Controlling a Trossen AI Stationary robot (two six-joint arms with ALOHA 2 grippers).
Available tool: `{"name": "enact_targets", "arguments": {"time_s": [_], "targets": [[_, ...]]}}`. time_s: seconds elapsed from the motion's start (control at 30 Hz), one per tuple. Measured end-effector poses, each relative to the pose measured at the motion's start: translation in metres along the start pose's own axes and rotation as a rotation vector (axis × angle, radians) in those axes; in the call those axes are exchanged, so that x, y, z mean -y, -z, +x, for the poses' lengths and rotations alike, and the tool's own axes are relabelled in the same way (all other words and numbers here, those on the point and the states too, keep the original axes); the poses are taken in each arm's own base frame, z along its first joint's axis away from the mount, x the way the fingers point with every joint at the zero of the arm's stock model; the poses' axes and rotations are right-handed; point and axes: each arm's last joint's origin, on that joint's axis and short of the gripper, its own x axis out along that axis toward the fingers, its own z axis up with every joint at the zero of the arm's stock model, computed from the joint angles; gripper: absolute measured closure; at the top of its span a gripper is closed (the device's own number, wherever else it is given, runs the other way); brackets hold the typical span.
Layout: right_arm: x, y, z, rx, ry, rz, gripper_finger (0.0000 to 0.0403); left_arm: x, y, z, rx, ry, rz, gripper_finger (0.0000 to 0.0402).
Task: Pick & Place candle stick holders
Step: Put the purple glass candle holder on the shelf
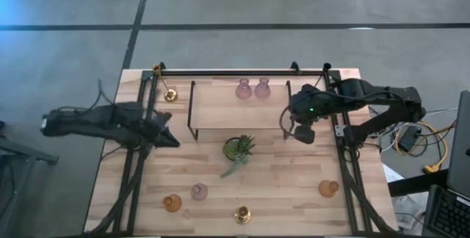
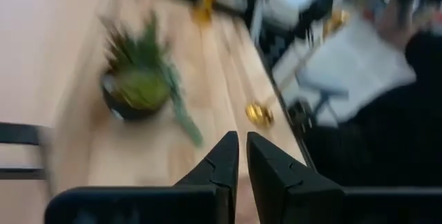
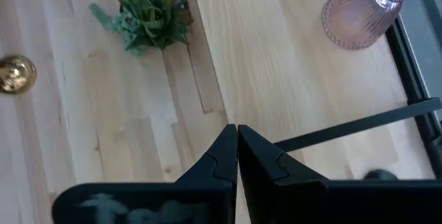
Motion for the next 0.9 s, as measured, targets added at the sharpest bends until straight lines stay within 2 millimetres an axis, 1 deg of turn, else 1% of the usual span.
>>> {"name": "enact_targets", "arguments": {"time_s": [0.1,0.2,0.3,0.37,0.43,0.6,0.73,0.9], "targets": [[0.002,0.007,0.000,0.042,-0.012,0.007,0.0394,0.014,-0.010,0.018,-0.159,0.022,0.008,0.0367],[0.004,0.013,0.001,0.060,-0.018,0.010,0.0394,0.035,-0.019,0.035,-0.257,-0.021,0.080,0.0367],[0.004,0.015,0.002,0.063,-0.020,0.021,0.0394,0.058,-0.015,0.051,-0.357,-0.091,0.144,0.0367],[0.004,0.015,0.004,0.061,-0.021,0.021,0.0394,0.078,-0.017,0.057,-0.361,-0.114,0.165,0.0367],[0.003,0.015,0.006,0.059,-0.020,0.020,0.0394,0.089,-0.015,0.063,-0.400,-0.158,0.174,0.0367],[0.001,0.013,0.009,0.080,-0.030,0.019,0.0394,0.106,-0.014,0.077,-0.468,-0.210,0.066,0.0367],[0.001,0.013,0.010,0.081,-0.032,0.002,0.0394,0.109,0.003,0.096,-0.575,-0.243,0.036,0.0367],[0.001,0.013,0.010,0.084,-0.031,-0.015,0.0394,0.109,0.015,0.114,-0.631,-0.282,0.038,0.0367]]}}
